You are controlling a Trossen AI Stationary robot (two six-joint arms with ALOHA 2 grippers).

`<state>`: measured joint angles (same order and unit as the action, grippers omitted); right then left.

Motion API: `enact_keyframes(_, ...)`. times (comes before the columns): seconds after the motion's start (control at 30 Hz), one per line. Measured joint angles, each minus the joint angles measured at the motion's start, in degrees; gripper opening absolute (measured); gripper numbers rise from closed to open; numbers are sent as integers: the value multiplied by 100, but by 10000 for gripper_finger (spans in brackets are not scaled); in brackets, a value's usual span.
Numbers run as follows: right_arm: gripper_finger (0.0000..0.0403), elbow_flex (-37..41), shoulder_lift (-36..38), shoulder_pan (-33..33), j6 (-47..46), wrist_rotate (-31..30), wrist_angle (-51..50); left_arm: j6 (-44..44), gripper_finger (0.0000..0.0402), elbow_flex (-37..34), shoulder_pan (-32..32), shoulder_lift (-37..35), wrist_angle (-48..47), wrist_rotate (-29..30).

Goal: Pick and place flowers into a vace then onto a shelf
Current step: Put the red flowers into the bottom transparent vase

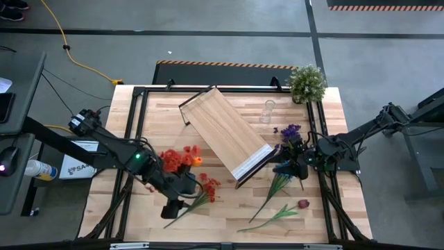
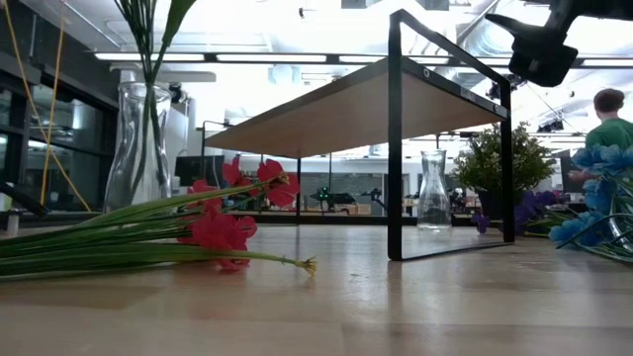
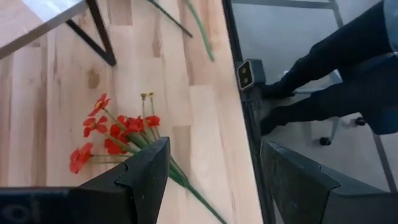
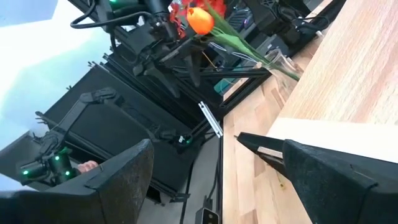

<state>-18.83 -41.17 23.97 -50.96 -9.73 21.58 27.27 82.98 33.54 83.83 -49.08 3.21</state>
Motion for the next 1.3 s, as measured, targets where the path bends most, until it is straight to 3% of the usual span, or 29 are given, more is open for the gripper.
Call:
enact_keyframes(0.43,344,0,0,0,42,-23,9,-80,282,0,26,-15,-44,-68)
enact_keyframes(0.93,344,0,0,2,147,9,9,6,282,0,26,-76,579,-1045)
enact_keyframes(1.3,344,2,0,4,181,207,7,167,282,0,26,-65,697,-1069)
